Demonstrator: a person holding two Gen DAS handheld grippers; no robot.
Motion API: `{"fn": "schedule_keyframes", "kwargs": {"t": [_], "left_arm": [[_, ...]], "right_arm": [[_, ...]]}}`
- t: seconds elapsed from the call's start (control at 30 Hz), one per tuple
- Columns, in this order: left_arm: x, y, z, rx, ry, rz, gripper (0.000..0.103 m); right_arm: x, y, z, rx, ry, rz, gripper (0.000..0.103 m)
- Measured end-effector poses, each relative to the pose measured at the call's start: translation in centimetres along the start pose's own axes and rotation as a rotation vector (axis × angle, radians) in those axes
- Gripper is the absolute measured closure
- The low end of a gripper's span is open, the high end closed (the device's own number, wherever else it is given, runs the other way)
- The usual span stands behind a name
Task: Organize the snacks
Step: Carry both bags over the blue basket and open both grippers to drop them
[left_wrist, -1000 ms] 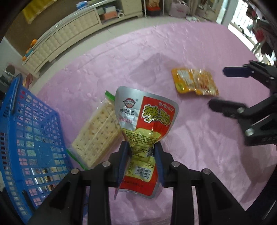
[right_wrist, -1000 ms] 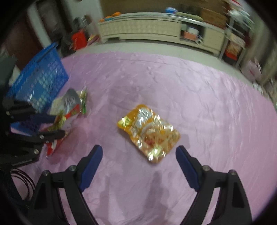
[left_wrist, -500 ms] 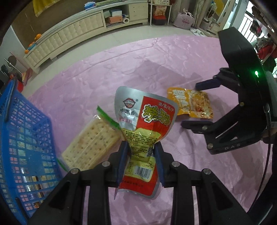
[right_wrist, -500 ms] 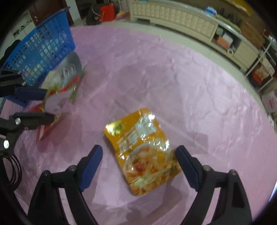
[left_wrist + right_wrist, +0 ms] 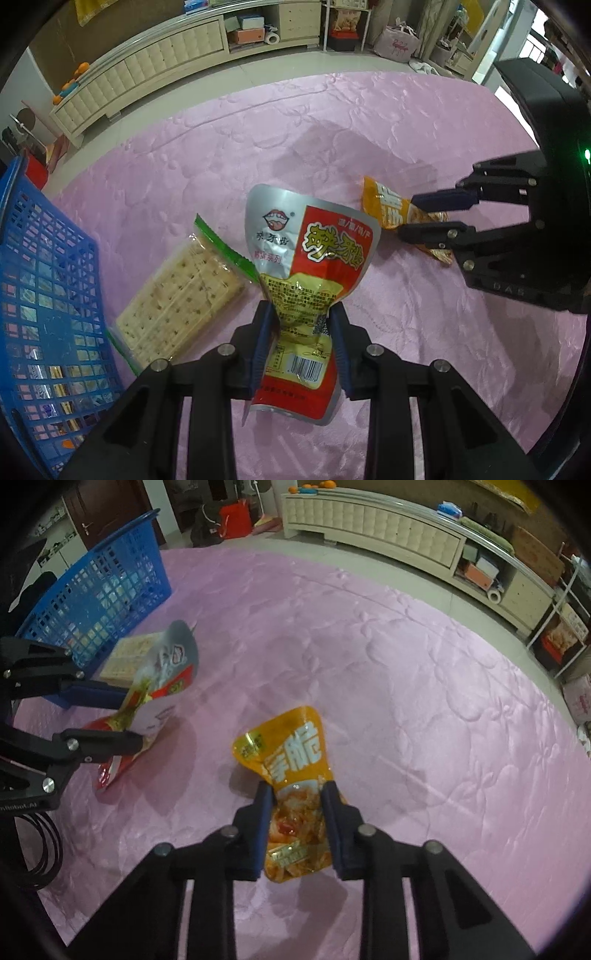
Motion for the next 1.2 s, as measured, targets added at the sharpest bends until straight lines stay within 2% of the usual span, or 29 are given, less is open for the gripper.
{"fn": "schedule_keyframes", "kwargs": {"t": [0.17, 0.33, 0.47, 0.53, 0.77, 0.9, 0.97, 1.2], "left_arm": [[0.4, -1.4, -1.0, -0.021, -0.018, -0.021, 0.074], [1.3, -2.5, -3.5, -0.064, -0.029, -0.035, 0.074], [2.9, -3.5, -5.9, -0.095, -0.059, -0.072, 0.074], [4.0, -4.2, -7.5, -0.115, -0.079, -0.098, 0.074], [8.2, -6.9, -12.8, -0.201, -0.077, -0.154, 0.074], [10.7, -9.0, -16.1, -0.258, -0.116, -0.2, 0.074], [12.2, -10.1, -17.4, -0.286, -0.094, -0.208, 0.074], [17.2, -13.1, -19.3, -0.309, -0.045, -0.262, 0.074]], "right_arm": [[0.9, -0.5, -0.3, -0.02, -0.032, 0.057, 0.081], [2.9, -1.8, -1.6, -0.061, -0.02, 0.087, 0.081], [5.3, -1.7, -4.2, -0.11, -0.031, 0.093, 0.081], [6.9, -1.2, -5.9, -0.137, -0.037, 0.088, 0.081], [13.4, 0.7, -11.0, -0.223, -0.077, 0.011, 0.081], [17.0, 2.3, -13.0, -0.26, -0.085, -0.034, 0.081], [18.7, 3.0, -13.5, -0.277, -0.089, -0.054, 0.081], [23.2, 6.4, -12.8, -0.286, -0.072, -0.113, 0.081]]}}
Point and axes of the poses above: each gripper's, at about its wrist camera, not at the fingertips, and z roughly the way its jaws point, x to its left, y to its top, the point moved 2 cm from there along z, roughly the way its jaws point, and after that the axes turned 10 degrees about y, right-handed, at the moved point
